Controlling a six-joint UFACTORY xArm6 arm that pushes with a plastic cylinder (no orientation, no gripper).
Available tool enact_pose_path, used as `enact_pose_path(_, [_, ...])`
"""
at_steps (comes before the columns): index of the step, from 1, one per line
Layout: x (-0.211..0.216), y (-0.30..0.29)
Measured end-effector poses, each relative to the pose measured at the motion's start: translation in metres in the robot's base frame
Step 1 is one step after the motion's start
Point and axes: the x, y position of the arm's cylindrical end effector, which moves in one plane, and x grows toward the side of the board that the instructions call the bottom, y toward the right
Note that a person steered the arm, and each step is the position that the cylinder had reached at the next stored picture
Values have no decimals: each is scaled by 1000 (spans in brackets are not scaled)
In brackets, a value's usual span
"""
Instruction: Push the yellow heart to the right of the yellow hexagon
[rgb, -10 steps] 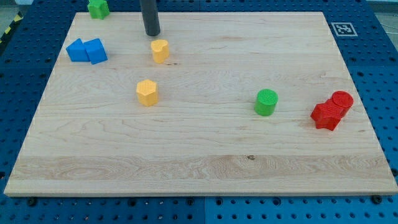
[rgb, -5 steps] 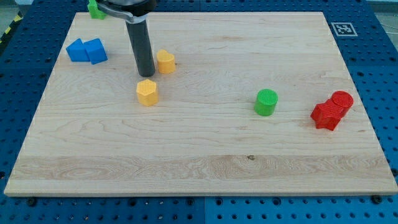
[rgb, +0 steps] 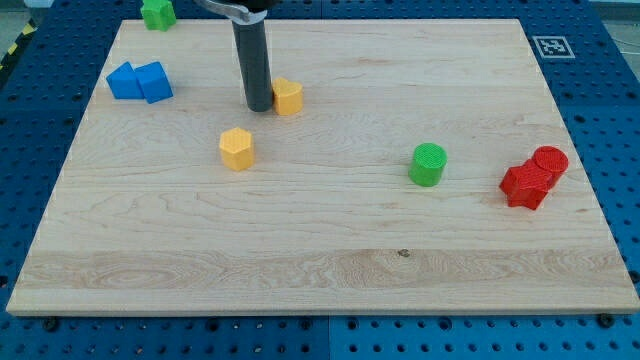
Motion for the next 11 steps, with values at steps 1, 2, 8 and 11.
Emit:
enact_pose_path(1, [-26, -4])
enact_pose_path(2, [-58, -4])
enact_pose_path(8, [-10, 35])
enact_pose_path(11, [84, 5])
